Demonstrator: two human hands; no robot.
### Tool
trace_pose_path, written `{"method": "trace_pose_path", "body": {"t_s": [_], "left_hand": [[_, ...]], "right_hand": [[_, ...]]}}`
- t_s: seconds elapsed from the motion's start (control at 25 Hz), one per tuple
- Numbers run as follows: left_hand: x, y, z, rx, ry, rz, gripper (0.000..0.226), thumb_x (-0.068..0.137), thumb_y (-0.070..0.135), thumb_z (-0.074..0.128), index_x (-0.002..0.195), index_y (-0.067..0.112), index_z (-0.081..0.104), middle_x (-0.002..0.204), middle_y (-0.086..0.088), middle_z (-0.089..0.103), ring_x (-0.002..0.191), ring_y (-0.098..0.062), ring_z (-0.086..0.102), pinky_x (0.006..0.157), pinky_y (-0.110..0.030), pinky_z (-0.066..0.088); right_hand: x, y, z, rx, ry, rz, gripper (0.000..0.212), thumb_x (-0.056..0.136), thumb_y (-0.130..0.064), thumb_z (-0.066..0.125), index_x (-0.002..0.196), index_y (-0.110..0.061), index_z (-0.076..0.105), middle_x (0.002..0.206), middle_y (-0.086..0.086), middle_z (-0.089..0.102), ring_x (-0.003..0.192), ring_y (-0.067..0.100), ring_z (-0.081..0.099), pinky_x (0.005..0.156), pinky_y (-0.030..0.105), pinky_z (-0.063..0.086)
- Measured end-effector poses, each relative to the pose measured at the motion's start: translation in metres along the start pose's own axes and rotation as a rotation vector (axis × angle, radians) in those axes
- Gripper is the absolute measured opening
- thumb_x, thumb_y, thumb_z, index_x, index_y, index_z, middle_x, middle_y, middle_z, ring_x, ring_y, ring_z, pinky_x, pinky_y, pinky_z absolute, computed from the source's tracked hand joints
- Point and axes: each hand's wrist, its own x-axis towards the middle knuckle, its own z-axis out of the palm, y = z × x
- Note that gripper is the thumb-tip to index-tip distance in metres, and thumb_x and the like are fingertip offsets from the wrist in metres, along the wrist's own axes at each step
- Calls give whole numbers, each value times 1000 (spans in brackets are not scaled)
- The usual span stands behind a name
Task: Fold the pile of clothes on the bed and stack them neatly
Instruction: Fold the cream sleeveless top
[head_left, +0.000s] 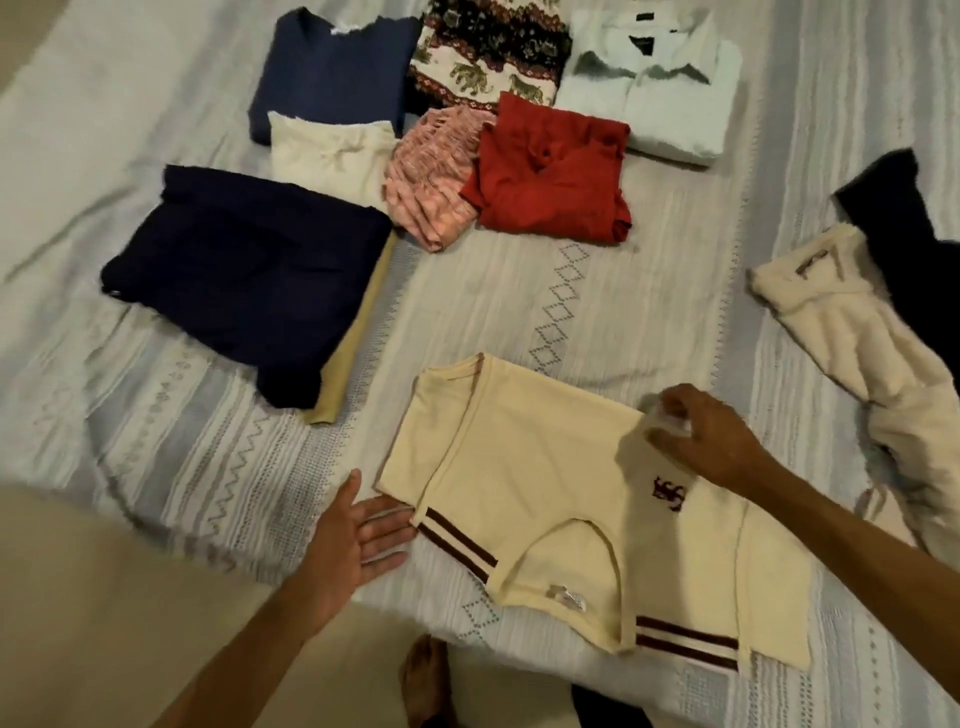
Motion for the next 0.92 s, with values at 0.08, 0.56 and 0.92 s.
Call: {"method": "trace_pose_path", "body": {"t_s": [0.08, 0.56, 0.92], "left_hand": [[-9, -29, 3, -183, -62, 9, 80, 94, 75, 41, 131, 10, 68, 125, -13, 74, 113, -27, 73, 100, -44, 52], [-25, -101, 133, -440, 259, 218, 57, 79, 48, 82, 125, 24, 61, 113, 0, 77, 96, -14, 76, 72, -28, 55], [-35, -116, 162, -277, 574, 785, 64, 101, 21, 69, 152, 36, 34, 80, 4, 66, 62, -35, 56, 55, -41, 49]], "right_hand": [[31, -36, 1, 66, -76, -35, 51, 87, -38, 81, 130, -19, 61, 113, -1, 69, 103, 20, 65, 94, 38, 54], [119, -120, 24, 297, -503, -199, 42, 91, -21, 80, 113, -21, 44, 116, 3, 53, 103, 14, 57, 78, 24, 52], [105, -119, -2, 174, -919, -397, 52, 95, 5, 64, 137, -25, 67, 145, -18, 59, 135, -3, 51, 108, 23, 45]]}}
